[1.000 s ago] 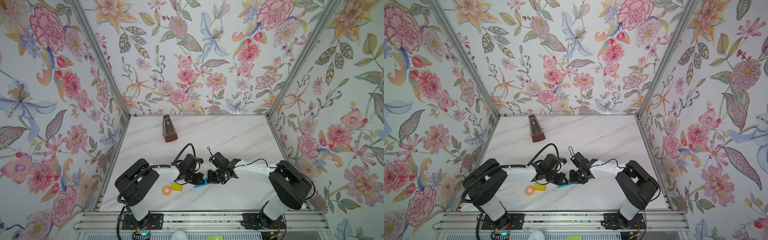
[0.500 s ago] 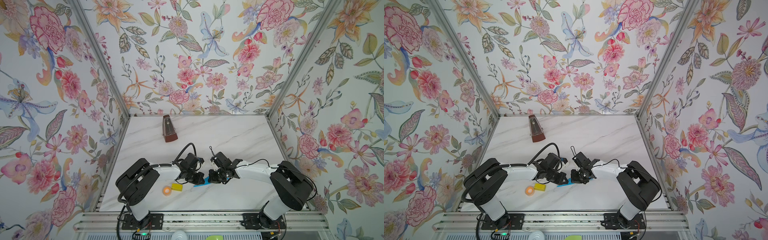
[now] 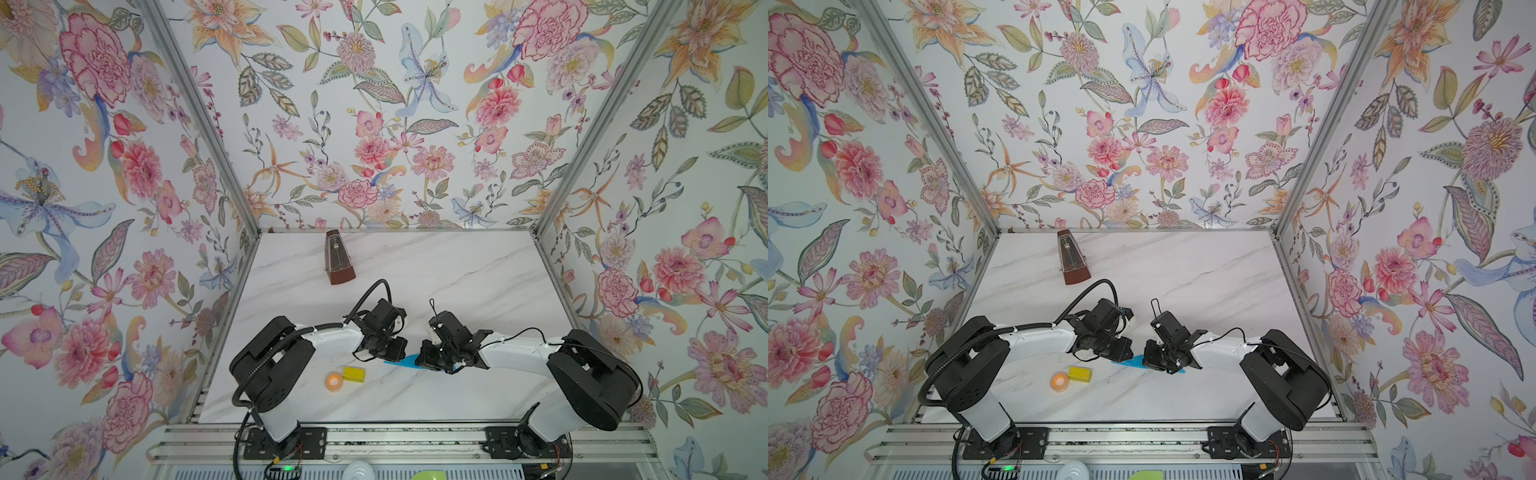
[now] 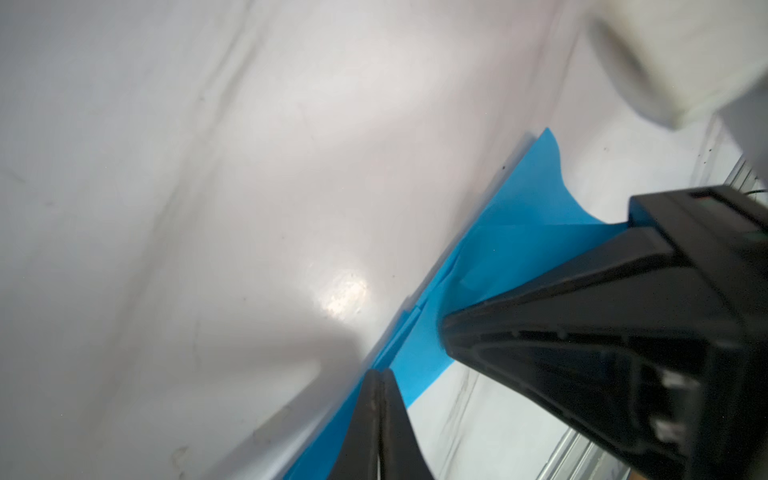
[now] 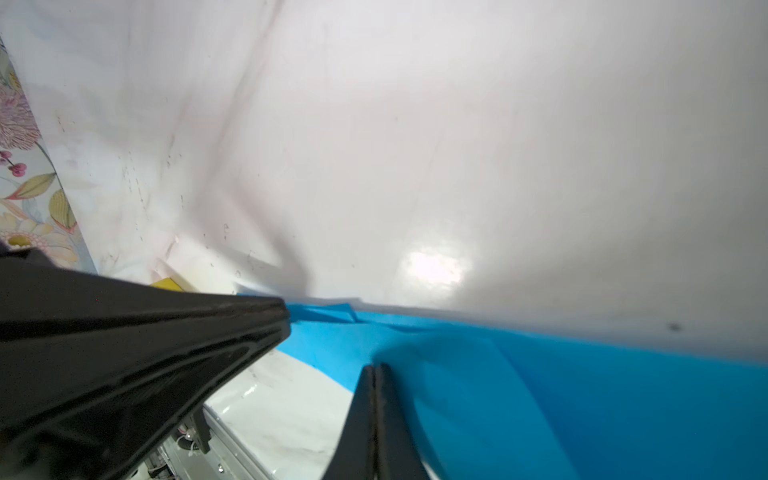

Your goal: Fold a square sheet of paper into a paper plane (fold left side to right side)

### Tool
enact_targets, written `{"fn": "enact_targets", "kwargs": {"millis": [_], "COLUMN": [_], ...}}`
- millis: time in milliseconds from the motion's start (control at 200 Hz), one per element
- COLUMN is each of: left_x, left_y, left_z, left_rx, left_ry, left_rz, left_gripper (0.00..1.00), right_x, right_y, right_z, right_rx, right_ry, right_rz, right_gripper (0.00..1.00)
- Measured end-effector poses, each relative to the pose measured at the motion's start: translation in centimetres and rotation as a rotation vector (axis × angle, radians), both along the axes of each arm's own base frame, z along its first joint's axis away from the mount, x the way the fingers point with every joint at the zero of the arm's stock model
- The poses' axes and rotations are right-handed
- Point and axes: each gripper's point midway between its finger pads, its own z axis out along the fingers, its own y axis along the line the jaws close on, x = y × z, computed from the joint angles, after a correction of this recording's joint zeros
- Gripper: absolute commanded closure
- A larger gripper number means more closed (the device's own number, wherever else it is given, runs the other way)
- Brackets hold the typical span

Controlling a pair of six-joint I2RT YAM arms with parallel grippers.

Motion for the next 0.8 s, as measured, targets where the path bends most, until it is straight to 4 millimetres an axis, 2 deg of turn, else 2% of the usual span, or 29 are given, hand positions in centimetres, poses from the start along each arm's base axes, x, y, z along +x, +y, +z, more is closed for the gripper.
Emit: {"fn": "enact_targets", "kwargs": {"millis": [140,245,425,595,796], "left_x": [-0.2,-0.6,-1.1,-1.6,-1.9], "left_y": [-1.0,-1.9,-2.6,-1.5,-0.8], "left_z": [1.9,2.0,0.8,-0.8,-1.4], "left_rx": [-0.027,-0.042,-0.045,-0.004,0.012], "left_ry": [-0.037,-0.040,-0.010,0.015,0.009], "left_rz": [0.018,0.031,0.057,0.082,0.090], "left_gripper": [0.92,0.92,0.94,0.95,0.96], "right_x": [0.1,0.1,0.2,0.2,0.2], "right_y": [0.2,0.3,0.3,0.3,0.3], "right_z": [0.0,0.0,0.0,0.0,0.0], "right_rx": [0.019,0.025,0.026,0.026,0.026], "right_ry": [0.007,0.006,0.007,0.007,0.007], "right_rz": [-0.027,-0.037,-0.043,-0.043,-0.043], "right_gripper": [0.95,0.95,0.95,0.95,0.96]}}
